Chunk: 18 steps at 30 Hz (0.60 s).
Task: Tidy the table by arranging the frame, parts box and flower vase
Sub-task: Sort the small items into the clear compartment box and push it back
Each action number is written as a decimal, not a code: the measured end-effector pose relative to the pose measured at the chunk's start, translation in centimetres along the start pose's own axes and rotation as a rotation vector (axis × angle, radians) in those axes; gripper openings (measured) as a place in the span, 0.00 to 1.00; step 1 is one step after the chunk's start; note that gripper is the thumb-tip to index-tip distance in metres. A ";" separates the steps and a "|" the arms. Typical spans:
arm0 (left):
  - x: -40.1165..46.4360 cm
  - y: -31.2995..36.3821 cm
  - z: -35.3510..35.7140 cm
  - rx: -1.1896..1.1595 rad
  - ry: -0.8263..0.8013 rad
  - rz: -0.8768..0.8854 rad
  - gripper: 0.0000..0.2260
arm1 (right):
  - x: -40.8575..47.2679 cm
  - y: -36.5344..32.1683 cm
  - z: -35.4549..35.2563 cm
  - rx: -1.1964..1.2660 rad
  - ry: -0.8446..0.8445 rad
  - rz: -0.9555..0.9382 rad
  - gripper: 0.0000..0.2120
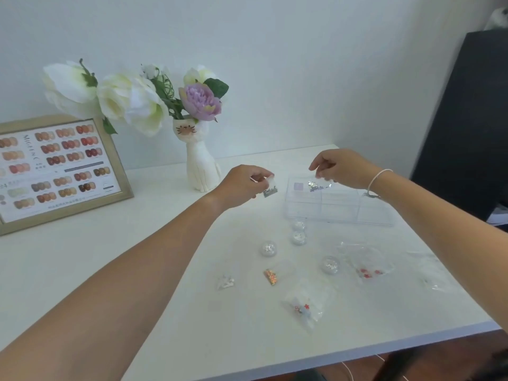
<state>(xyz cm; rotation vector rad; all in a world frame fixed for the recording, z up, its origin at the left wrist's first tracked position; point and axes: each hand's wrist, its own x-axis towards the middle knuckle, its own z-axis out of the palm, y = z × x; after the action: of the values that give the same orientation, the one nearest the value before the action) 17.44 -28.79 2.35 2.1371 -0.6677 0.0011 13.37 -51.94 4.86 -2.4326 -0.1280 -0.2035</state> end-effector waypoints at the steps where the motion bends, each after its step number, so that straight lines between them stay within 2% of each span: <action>1: 0.5 0.3 0.4 0.001 0.005 0.007 0.10 | 0.0 0.3 -0.2 0.028 0.021 0.000 0.11; 8: 3.6 1.9 3.3 0.045 0.024 0.047 0.08 | 0.2 2.0 -1.5 0.095 0.083 0.004 0.10; 18: 4.2 0.6 5.4 0.259 -0.052 0.086 0.14 | 1.0 2.9 -1.3 0.139 0.087 -0.047 0.14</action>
<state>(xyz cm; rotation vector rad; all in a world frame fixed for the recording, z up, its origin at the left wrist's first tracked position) 19.51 -35.10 0.44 2.3608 -0.8274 0.0836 14.63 -55.00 4.21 -2.2797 -0.1554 -0.3115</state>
